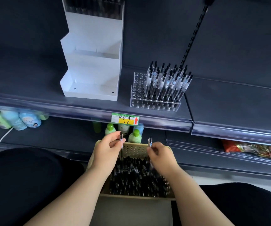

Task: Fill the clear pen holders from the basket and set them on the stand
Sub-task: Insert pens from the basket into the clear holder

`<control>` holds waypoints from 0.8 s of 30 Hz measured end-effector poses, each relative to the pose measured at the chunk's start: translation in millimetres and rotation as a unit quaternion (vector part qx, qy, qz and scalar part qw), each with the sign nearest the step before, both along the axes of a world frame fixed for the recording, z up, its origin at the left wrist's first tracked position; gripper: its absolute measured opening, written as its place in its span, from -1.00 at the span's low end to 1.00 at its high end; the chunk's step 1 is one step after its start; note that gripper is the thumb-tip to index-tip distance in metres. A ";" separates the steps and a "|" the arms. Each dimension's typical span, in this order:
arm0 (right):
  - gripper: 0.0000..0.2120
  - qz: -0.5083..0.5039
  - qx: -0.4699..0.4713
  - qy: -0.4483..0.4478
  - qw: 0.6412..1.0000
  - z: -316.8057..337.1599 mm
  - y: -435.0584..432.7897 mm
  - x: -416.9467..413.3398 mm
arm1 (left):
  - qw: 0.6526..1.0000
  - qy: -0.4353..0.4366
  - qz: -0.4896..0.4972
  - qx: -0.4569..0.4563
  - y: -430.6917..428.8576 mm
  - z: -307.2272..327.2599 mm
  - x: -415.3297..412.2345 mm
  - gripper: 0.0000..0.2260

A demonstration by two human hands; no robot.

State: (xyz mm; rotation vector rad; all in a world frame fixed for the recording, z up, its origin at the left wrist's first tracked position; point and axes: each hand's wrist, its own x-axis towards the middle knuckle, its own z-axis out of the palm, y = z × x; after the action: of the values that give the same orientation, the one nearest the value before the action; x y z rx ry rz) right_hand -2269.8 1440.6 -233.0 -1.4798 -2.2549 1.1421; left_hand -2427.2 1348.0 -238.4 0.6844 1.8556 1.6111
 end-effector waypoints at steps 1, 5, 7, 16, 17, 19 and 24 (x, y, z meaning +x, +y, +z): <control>-0.87 0.000 0.018 0.015 1.000 6.8 0.3 -1.9 | 0.999 -0.026 -0.005 0.029 2.2 7.9 -0.3 -0.73; -0.77 -0.006 0.092 0.084 0.992 42.3 1.4 -12.2 | 0.996 -0.031 -0.022 0.082 18.9 40.4 -2.0 -0.71; -0.77 0.001 0.137 0.131 0.982 63.3 3.0 -17.1 | 0.994 0.003 -0.033 0.102 28.9 57.2 -2.2 -0.70; -0.87 0.000 0.238 0.281 0.930 156.9 32.7 -45.2 | 0.971 0.083 -0.026 0.221 75.3 125.1 -27.1 -0.75; -0.86 -0.002 0.260 0.282 0.923 165.0 37.7 -48.6 | 0.967 0.081 -0.017 0.240 80.5 131.1 -29.8 -0.76; -0.88 -0.001 0.305 0.282 0.910 179.6 53.6 -57.5 | 0.958 0.090 -0.016 0.273 95.9 142.6 -37.8 -0.78; -0.85 0.002 0.335 0.322 0.886 200.6 90.1 -76.4 | 0.944 0.153 -0.016 0.292 119.6 160.0 -60.0 -0.75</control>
State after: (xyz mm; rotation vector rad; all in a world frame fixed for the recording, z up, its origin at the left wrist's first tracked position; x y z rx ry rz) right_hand -2346.2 1530.7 -32.4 -0.6826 -1.8670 0.6000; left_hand -2487.2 1467.6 -78.5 1.2709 1.5369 2.1528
